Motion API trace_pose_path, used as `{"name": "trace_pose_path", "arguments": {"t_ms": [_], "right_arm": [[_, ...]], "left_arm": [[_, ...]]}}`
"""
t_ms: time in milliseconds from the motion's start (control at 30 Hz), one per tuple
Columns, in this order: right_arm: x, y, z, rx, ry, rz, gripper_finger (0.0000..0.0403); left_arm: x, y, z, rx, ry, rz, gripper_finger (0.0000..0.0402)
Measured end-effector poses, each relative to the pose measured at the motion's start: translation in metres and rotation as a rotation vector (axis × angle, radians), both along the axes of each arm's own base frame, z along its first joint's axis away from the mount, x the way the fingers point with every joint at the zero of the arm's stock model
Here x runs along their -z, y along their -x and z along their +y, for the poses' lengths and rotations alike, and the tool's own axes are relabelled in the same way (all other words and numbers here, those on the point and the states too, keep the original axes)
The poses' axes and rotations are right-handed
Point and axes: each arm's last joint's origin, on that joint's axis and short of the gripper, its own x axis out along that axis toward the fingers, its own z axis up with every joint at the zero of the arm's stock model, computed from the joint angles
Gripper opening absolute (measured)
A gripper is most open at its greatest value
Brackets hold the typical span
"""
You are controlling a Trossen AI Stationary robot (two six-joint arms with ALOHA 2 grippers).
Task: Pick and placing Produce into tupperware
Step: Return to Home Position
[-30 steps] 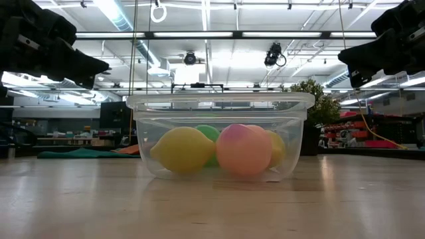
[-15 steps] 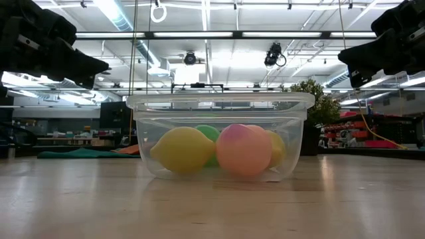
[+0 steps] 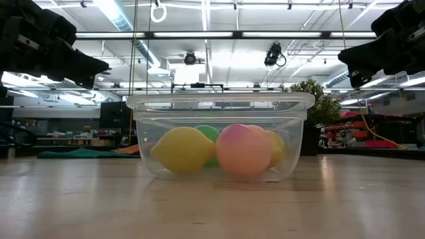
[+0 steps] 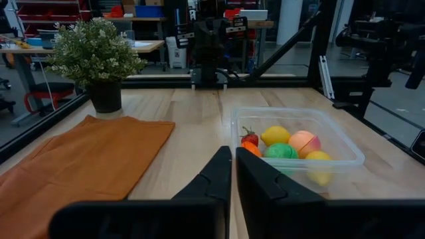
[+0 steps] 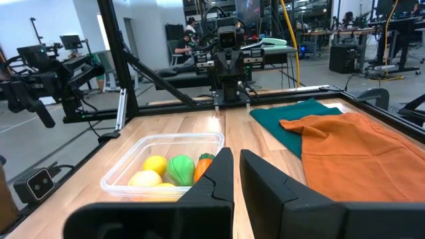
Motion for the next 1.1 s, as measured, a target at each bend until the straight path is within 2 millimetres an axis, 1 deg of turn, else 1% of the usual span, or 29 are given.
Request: {"name": "trace_pose_path", "arguments": {"t_ms": [167,467,867,1100], "right_arm": [[0.0,0.0,0.0,0.0,0.0,0.0,0.0001],[0.0,0.0,0.0,0.0,0.0,0.0,0.0001],[0.0,0.0,0.0,0.0,0.0,0.0,0.0001],[0.0,0.0,0.0,0.0,0.0,0.0,0.0001]], "left_arm": [[0.0,0.0,0.0,0.0,0.0,0.0,0.0023],[0.0,0.0,0.0,0.0,0.0,0.0,0.0036],[0.0,0.0,0.0,0.0,0.0,0.0,0.0021],[0.0001,0.0,0.0,0.0,0.0,0.0,0.0031]]}}
